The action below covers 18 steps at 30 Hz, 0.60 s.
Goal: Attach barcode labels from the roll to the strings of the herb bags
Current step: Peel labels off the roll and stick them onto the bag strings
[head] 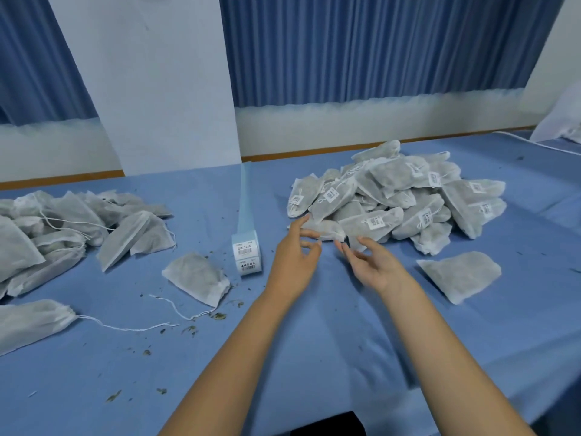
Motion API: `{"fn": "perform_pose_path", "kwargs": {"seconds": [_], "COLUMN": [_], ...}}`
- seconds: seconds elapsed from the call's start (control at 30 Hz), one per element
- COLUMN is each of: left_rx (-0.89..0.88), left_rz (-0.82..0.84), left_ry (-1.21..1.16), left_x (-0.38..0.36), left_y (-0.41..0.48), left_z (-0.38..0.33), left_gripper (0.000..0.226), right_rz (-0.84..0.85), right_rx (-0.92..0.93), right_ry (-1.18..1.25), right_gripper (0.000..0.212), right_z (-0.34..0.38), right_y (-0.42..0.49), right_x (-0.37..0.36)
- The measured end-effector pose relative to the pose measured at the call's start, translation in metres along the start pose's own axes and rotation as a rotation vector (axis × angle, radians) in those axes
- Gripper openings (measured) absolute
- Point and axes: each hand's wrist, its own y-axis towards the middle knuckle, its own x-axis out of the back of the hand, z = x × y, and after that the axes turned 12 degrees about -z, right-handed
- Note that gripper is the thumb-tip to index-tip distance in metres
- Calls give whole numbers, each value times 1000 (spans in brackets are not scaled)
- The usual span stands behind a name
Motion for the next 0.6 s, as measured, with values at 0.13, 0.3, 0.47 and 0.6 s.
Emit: {"fn": "perform_pose_path", "kwargs": {"seconds": [0.13,0.3,0.47,0.6], "left_rx": [-91,100,-36,-209], "left_rz": [-405,-690,83,-36], "left_ry": [165,491,994,1143], "left_x": [44,114,153,160], "left_y": [-4,-7,-1,2], "left_z": [11,47,80,85], "left_gripper": [18,26,50,31], "right_rz": [20,245,598,684], "right_rx": [8,206,417,465], "right_ry": [-133,-576,-1086,-1451], "right_gripper": [10,14,16,17], "right_z": [-32,-80,-132,-153], "right_y": [-2,-14,-32,-33], "right_x": [-9,-21,-45,-61]}}
